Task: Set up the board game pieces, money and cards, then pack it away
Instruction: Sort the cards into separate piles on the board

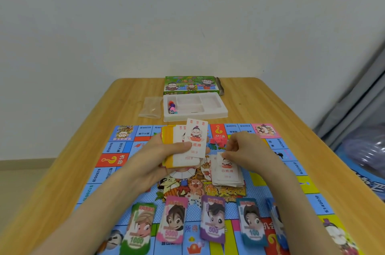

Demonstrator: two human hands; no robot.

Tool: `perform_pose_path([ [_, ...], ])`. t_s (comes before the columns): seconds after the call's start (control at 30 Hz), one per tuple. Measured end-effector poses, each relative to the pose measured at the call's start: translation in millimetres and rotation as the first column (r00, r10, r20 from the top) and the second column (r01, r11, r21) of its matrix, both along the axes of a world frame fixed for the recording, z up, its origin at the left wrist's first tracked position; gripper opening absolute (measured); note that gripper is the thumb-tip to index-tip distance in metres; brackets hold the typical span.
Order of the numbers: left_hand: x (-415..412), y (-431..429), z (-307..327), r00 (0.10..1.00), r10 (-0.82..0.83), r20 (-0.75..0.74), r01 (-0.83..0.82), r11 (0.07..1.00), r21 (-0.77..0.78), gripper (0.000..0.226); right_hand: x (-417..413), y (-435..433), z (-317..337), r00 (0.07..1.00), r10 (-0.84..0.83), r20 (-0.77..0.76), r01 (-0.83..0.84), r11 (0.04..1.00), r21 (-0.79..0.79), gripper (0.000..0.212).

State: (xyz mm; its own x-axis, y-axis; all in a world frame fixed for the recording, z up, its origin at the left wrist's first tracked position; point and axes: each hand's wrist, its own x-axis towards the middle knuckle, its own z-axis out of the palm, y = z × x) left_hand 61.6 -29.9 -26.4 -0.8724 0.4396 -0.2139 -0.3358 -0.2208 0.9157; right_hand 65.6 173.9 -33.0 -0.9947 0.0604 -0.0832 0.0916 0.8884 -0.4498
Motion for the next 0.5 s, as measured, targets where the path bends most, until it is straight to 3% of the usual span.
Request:
perform_pose_path([
  [0.1,-0.9,-0.2,-1.1,1.0,0.01,0.016,-0.01,1.0,0.006,0.053,-1.0,1.3,-2.5,1.0,0.012,-0.025,-0.011,0.999,0.039,0.013],
  [0.17,-2.1,-0.2,-2.2,0.999,0.028,0.025,-0.028,1.0,0.001,0.055,-1.4,-0.1,-2.2,0.993,0.011,-0.114,-0.013,1.0,-0.014,0.011],
  [0.27,-1.8,0.5,-2.3,0.999,0.035,0.022,-0.035,0.999,-0.011,0.054,-0.1,-9.0,5.4,0.955,-0.042,-0.295,-0.066,0.936,-0.347,0.014],
  [0.37,-0.2,1.6,-1.3,1.0,0.024,0.015,-0.024,1.0,0.0,0.05,3.5,-19.5,15.5,0.943,0.019,-0.331,-0.216,0.794,-0.569,0.003],
  [0.5,1.9,2.9,1.0,1.0,0.013,0.008,-0.013,1.0,0.008,0.047,8.3,-26.5,15.8,0.922,0.181,-0.343,-0.355,0.751,-0.557,0.035],
])
